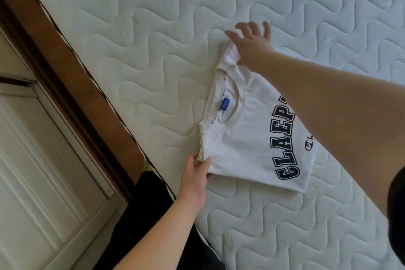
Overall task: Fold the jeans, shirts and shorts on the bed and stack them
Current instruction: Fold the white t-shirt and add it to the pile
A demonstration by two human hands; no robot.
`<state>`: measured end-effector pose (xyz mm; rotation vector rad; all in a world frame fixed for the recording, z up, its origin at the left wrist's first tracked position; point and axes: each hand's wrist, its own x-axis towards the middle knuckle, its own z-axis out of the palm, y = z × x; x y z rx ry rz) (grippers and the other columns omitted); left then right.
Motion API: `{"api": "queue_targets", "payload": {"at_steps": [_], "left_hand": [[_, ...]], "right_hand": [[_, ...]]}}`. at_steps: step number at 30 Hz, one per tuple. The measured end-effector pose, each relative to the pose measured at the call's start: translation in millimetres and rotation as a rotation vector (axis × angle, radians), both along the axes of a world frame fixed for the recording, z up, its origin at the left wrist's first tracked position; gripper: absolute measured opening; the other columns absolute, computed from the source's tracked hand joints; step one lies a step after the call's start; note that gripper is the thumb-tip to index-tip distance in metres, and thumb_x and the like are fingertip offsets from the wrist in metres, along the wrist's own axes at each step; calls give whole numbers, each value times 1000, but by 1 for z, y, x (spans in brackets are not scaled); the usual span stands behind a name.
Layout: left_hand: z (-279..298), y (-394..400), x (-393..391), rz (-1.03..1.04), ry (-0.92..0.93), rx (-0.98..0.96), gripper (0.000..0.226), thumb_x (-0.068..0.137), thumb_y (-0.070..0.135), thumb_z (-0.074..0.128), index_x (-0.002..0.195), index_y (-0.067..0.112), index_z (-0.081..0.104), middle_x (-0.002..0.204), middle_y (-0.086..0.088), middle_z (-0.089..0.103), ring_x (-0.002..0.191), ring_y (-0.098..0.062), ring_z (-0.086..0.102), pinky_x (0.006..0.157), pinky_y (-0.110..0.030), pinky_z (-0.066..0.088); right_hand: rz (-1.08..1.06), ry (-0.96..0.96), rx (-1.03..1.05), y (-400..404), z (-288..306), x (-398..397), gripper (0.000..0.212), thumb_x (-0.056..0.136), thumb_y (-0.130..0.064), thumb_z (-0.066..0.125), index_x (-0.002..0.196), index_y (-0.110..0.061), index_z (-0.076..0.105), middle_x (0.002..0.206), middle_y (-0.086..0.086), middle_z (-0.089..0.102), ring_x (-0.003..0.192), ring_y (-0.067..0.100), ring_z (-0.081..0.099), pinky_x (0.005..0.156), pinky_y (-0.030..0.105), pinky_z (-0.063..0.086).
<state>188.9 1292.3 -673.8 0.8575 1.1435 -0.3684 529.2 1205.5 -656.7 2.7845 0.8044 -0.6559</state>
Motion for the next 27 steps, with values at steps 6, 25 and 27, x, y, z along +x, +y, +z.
{"api": "queue_targets", "payload": {"at_steps": [6,25,27], "left_hand": [[8,-11,1,214,-69,-290,35,89,14,61,122,22,55,122,0,70,114,-19,66,93,-38,51],[2,-47,12,-70,162,-76,22,100,34,55,115,20,62,118,3,68,114,-16,62,106,-34,44],[7,-43,13,-87,124,-45,27,99,35,56,120,20,61,116,6,70,111,-12,64,99,-29,47]], "right_hand": [[-487,154,141,-11,-8,9,81,91,-35,66,153,-24,17,151,8,33,139,31,31,114,49,23],[-340,210,140,-34,-13,16,52,79,-39,77,116,-7,60,113,16,63,105,35,57,77,33,40],[-366,226,131,-40,-4,14,47,79,-40,77,106,-3,65,101,17,62,97,35,58,75,34,41]]}}
